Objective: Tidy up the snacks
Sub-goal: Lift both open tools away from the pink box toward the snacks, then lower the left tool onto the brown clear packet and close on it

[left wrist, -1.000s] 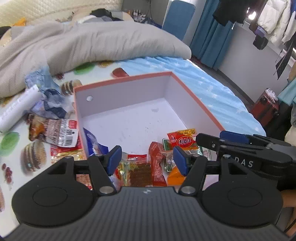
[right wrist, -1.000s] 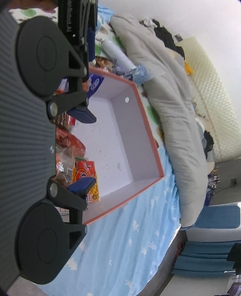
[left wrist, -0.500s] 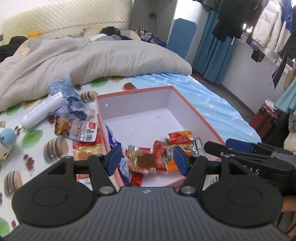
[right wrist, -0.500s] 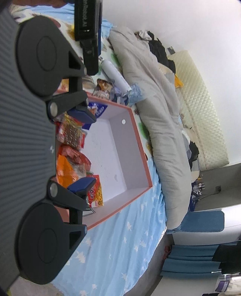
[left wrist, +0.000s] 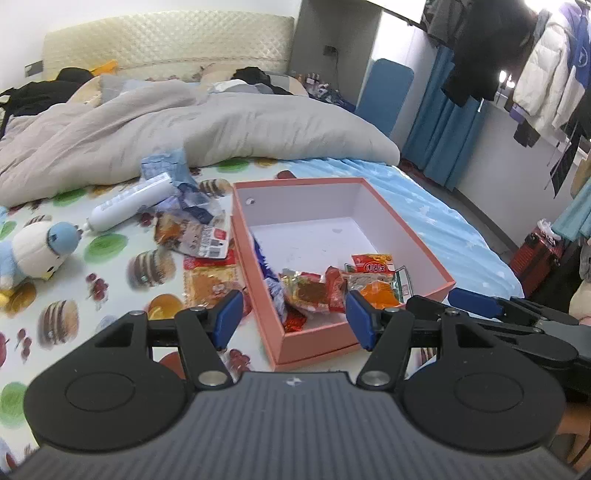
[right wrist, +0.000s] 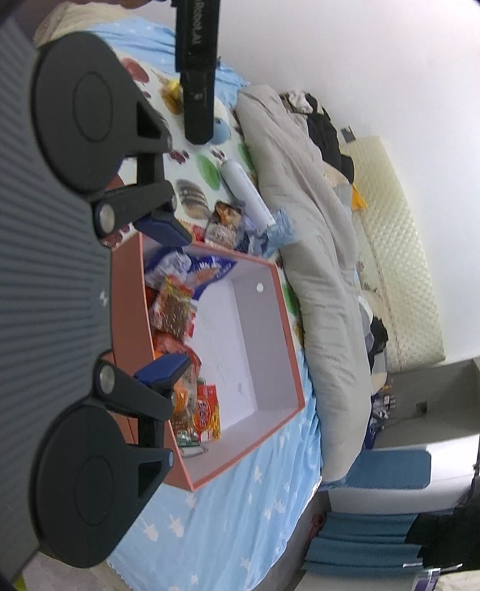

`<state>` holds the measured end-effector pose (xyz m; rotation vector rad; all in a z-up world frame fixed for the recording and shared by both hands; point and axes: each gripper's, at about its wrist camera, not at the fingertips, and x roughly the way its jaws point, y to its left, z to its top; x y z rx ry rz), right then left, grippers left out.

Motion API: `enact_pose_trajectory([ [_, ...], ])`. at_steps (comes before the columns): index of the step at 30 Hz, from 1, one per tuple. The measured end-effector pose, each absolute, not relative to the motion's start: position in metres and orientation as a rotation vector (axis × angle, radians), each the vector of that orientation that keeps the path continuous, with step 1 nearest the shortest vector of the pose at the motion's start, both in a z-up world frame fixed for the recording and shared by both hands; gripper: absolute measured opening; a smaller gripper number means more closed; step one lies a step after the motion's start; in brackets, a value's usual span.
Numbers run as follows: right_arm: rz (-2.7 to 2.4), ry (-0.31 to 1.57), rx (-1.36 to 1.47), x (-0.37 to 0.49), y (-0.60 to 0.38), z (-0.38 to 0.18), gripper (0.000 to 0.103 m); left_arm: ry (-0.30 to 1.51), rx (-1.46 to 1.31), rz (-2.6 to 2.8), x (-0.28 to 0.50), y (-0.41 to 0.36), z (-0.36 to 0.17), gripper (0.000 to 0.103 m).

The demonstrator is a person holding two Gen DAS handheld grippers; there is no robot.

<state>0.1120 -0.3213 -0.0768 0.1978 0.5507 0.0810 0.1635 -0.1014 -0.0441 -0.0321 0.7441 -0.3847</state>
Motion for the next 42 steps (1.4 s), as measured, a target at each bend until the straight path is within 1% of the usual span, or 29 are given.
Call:
enact_pose_trajectory([
  [8, 0.190, 0.539, 0.156, 0.101, -0.279, -0.080, 0.066, 0.743, -0.080, -0.275, 0.127, -0.052, -0.051, 0.067],
  [15, 0.291, 0.563, 0.132, 0.089, -0.237, -0.091, 0.066, 0.769, -0.135, -0.202, 0.097, -0.015, -0.065, 0.067],
  [21, 0.320, 0.587, 0.105, 0.082, -0.220, -0.101, 0.066, 0.813, -0.183, -0.157, 0.091, 0.005, -0.086, 0.067],
  [30, 0.282, 0.579, 0.095, 0.089, -0.218, -0.107, 0.066, 0.844, -0.206, -0.161, 0.119, 0.013, -0.101, 0.067],
  [37, 0.274, 0.598, 0.090, 0.097, -0.210, -0.122, 0.066, 0.880, -0.186, -0.150, 0.147, 0.020, -0.119, 0.067],
  [42, 0.302, 0.592, 0.007, 0.103, -0.192, -0.130, 0.066, 0.903, -0.235, -0.129, 0.178, 0.033, -0.139, 0.067],
])
